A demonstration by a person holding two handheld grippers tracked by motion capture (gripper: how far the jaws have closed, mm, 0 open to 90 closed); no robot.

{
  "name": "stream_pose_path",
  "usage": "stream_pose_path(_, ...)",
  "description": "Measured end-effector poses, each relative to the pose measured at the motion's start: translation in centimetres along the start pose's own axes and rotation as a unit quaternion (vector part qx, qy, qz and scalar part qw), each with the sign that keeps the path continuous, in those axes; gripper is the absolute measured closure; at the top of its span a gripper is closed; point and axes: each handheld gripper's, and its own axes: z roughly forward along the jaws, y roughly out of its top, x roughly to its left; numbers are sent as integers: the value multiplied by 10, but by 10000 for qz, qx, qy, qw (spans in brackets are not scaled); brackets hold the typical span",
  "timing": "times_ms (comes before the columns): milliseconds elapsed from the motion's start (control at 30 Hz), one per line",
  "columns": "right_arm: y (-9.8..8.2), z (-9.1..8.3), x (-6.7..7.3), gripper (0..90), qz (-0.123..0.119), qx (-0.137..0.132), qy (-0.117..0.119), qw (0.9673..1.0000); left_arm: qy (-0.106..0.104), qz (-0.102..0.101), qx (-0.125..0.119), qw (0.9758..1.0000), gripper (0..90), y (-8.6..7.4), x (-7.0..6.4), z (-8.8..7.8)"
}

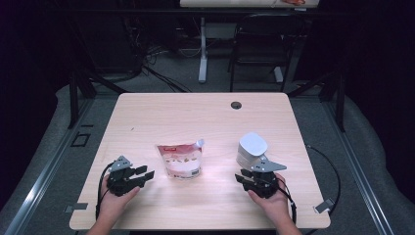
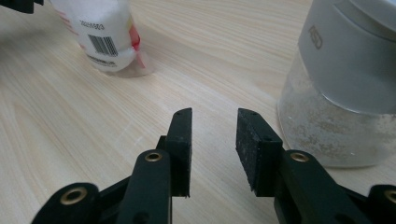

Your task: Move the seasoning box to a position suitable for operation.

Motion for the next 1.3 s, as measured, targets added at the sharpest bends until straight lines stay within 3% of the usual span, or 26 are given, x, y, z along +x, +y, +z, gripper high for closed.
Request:
stream_pose_path(267, 2, -4, 3, 669, -189, -28, -229, 9996, 45, 136, 132, 9998, 588, 0, -3, 3)
stream_pose_path(500, -2, -17, -6, 676, 53, -161, -351, 9992, 76, 125, 106, 9998, 588, -1, 0, 0)
stream_pose_path(667, -7, -36, -13, 669, 160, -295, -802, 9962, 93, 61, 61, 9999, 587, -2, 3, -2)
stream_pose_path(867, -10, -48, -23, 656, 364, -377, -1155, 9919, 97, 28, 90, 9999, 586, -3, 7, -7)
stream_pose_path(900, -10, -48, -23, 656, 364, -377, -1155, 9919, 97, 28, 90, 9999, 585, -3, 7, -7)
stream_pose_path(1000, -10, -48, -27, 616, 435, -412, -1431, 9879, 152, -26, -11, 9999, 582, -4, 9, -10)
stream_pose_path(1300, -7, -32, -39, 541, 514, -366, -1623, 9847, 140, -145, 16, 9998, 582, -7, 14, -12)
